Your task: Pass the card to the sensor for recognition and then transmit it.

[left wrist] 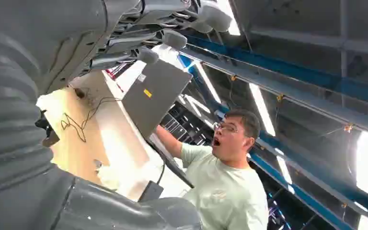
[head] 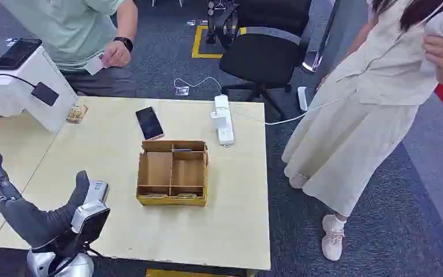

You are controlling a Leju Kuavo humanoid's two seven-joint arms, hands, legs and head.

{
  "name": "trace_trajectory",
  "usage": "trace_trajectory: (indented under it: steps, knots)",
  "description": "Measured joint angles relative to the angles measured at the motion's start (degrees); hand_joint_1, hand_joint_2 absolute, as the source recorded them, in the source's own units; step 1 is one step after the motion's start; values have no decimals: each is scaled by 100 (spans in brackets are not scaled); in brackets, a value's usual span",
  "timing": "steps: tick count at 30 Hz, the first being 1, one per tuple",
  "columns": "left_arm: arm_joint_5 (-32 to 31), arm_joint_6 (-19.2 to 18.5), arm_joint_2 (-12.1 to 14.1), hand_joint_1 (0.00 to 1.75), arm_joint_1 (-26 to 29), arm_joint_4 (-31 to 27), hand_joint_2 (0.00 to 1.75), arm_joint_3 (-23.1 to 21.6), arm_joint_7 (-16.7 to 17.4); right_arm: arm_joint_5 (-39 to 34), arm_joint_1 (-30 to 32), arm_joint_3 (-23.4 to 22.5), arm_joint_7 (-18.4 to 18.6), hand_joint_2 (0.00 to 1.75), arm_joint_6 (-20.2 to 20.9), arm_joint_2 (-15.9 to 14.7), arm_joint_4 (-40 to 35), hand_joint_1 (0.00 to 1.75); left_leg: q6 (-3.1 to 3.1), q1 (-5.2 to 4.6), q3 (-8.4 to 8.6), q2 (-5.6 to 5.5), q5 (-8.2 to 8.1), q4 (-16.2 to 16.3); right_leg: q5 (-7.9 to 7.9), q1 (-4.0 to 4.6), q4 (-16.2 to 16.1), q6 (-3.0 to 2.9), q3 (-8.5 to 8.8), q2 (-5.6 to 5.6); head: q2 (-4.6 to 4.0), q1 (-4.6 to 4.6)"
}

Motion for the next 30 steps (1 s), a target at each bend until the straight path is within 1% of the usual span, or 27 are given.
trace_trajectory:
  steps: [2,10,15,18,23,26,30]
  knots:
    - [33,0,-20,0,0,0,175,0,-46,13,0,0,4,0,2,0,0,0,0,0,0,0,0,0,0,0,0,0,0,0,0,0]
    - [76,0,-44,0,-1,0,175,0,-46,-13,-2,2,2,0,0,0,0,0,0,0,0,0,0,0,0,0,0,0,0,0,-2,0]
    - [-99,0,-35,0,-4,0,175,0,33,15,-2,15,-7,0,2,0,0,0,0,0,0,0,0,0,0,0,0,0,0,0,0,0]
    - [-411,0,-9,0,-23,0,175,0,184,35,-3,24,-7,0,9,0,0,0,0,0,0,0,0,0,0,0,0,0,0,0,-2,0]
    - [-1133,0,147,0,-154,15,175,0,510,90,-7,59,-4,0,35,-4,4,0,0,0,1,0,0,0,0,0,0,0,0,0,-2,-2]
    - [-1598,0,352,0,-359,120,175,0,805,142,-22,122,9,0,42,-18,24,0,-1,0,1,0,1,0,1,0,0,-2,0,-1,-2,0]
    - [-2043,0,594,0,-607,308,175,17,1047,160,-42,179,42,0,59,-39,48,0,-2,0,2,0,2,0,2,0,1,-3,0,0,-2,-2]
